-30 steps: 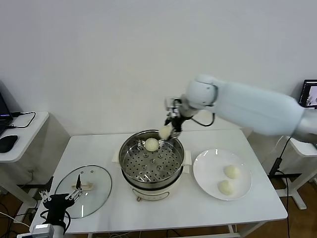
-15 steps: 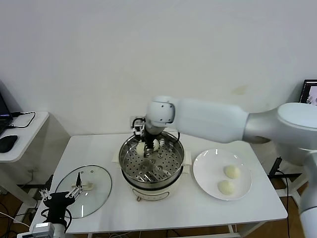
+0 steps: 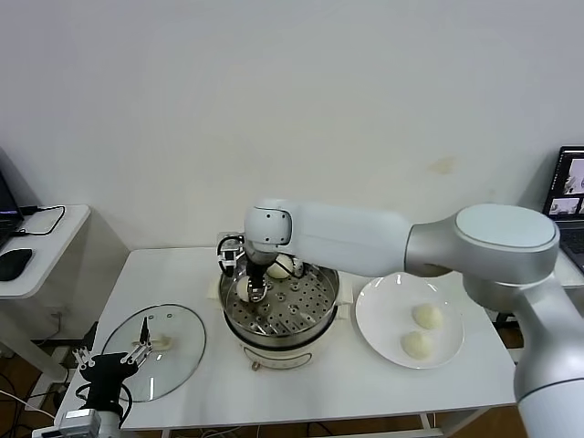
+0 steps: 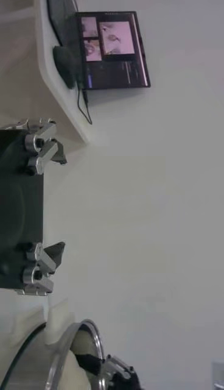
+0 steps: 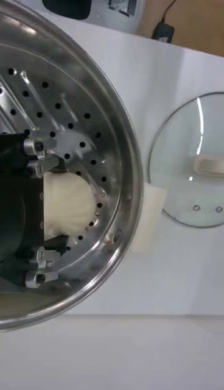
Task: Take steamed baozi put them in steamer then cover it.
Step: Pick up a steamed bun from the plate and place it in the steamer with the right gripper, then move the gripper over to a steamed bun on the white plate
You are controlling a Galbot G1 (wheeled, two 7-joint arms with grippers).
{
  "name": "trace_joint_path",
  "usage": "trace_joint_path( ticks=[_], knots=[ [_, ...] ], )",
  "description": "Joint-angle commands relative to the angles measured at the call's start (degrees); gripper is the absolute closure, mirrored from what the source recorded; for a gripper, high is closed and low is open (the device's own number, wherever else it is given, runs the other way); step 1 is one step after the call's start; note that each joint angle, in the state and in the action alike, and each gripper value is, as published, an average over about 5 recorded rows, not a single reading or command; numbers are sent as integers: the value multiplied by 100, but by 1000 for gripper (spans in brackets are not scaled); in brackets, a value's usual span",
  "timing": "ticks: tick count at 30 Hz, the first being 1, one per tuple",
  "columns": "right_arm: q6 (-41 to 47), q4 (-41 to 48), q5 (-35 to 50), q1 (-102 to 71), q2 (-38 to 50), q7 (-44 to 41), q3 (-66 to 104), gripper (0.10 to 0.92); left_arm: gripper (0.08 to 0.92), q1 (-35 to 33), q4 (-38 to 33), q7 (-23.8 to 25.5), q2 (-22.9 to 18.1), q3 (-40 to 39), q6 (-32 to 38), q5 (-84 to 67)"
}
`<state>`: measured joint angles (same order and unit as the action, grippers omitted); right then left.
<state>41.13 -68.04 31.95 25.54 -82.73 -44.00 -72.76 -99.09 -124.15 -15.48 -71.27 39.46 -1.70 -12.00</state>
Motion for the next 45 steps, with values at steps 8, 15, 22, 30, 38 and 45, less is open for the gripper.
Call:
trace_joint_path(
  ticks=[8, 15, 22, 30, 38, 45],
  knots=[
    [-334, -729, -539, 783, 1139, -1129, 266, 203, 177, 9, -67, 10, 40, -27, -32, 16],
    [-1517, -1443, -1318, 1271, 2990, -2276, 232, 203, 177, -30, -106, 18, 115, -32, -54, 30],
    [-2307, -1981, -1942, 1014, 4495, -2710, 481, 203, 177, -34, -107, 19, 54, -176, -53, 207],
    [-2759, -2155, -3028, -3, 5436, -2832, 617, 203, 177, -100, -80, 25, 80, -257, -69, 270],
    [-2955, -2288, -3771, -1538, 5847, -2729, 1685, 203, 177, -165, -13, 25, 74, -271, -69, 330],
    [-2939, -2115, -4065, -2509, 5722, -2438, 2249, 203, 177, -155, 28, 23, 35, -311, -82, 426]
  ],
)
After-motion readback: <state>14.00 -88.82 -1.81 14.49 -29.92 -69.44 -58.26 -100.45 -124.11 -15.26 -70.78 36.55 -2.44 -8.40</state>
